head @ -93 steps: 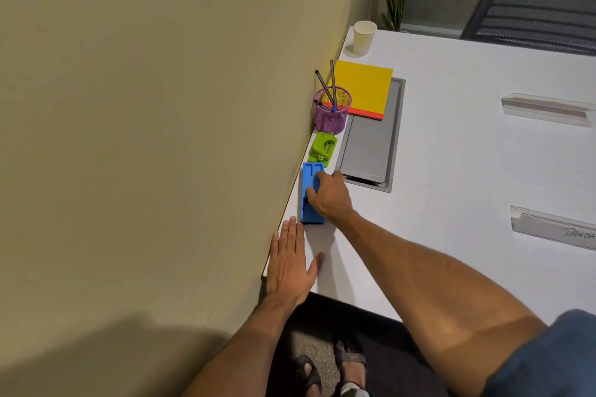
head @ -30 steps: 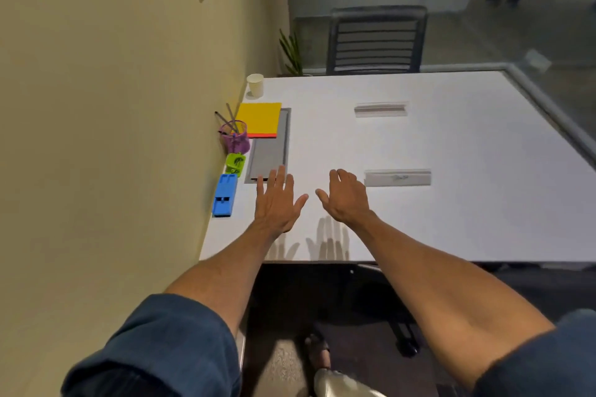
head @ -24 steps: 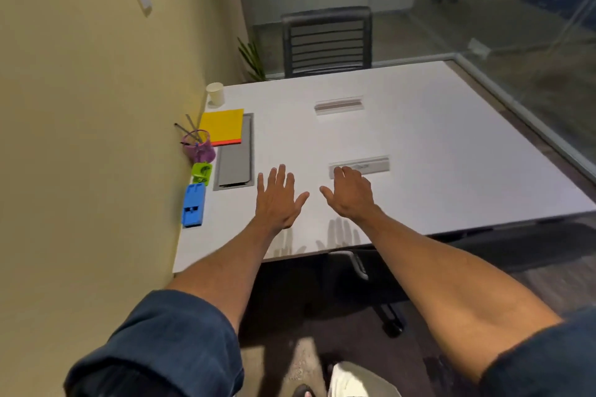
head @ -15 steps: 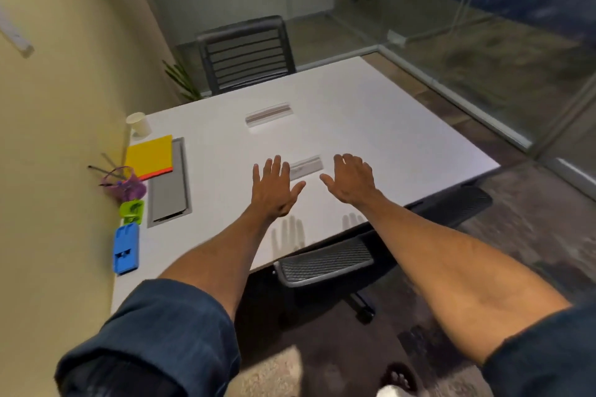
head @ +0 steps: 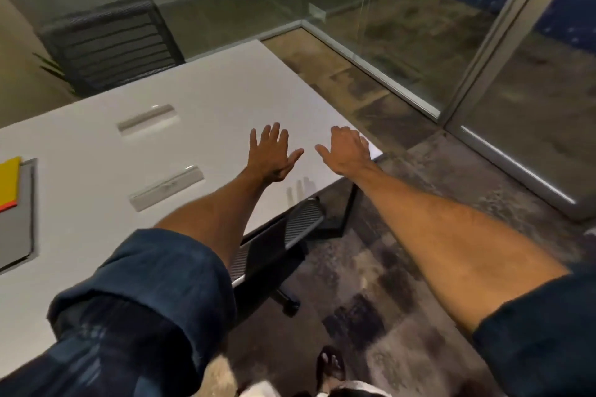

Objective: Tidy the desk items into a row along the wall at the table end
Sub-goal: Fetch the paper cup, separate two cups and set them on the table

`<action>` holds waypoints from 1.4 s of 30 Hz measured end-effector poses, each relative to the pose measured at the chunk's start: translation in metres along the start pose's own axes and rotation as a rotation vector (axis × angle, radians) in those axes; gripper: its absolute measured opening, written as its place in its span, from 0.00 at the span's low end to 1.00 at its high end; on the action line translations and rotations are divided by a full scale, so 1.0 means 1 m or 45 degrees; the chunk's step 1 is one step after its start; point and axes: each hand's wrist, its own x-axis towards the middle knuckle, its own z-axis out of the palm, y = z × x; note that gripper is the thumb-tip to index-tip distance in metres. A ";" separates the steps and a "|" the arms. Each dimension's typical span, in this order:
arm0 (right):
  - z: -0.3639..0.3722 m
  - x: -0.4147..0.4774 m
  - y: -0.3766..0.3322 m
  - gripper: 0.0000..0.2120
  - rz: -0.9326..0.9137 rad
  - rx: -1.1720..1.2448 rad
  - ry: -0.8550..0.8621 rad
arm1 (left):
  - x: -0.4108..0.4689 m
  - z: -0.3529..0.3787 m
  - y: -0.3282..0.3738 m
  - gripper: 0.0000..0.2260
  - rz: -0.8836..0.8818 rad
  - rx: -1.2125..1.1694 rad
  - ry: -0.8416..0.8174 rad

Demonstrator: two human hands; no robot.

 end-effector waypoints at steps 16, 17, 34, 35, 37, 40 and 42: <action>-0.020 0.161 0.223 0.24 0.185 0.058 0.036 | 0.246 0.013 0.165 0.31 0.172 -0.045 -0.041; -0.021 0.184 0.235 0.24 0.178 0.053 0.014 | 0.268 0.015 0.172 0.31 0.136 -0.067 -0.063; -0.029 0.465 0.313 0.28 -0.359 -0.114 -0.099 | 0.492 0.029 0.214 0.33 -0.298 -0.102 -0.139; -0.033 0.490 0.318 0.29 -0.409 -0.127 -0.128 | 0.509 0.028 0.218 0.33 -0.357 -0.111 -0.148; -0.037 0.516 0.324 0.30 -0.458 -0.135 -0.143 | 0.528 0.027 0.224 0.32 -0.399 -0.077 -0.131; -0.043 0.561 0.332 0.30 -0.497 -0.152 -0.198 | 0.563 0.024 0.233 0.32 -0.476 -0.111 -0.122; -0.047 0.583 0.331 0.30 -0.528 -0.146 -0.215 | 0.581 0.024 0.230 0.32 -0.512 -0.147 -0.106</action>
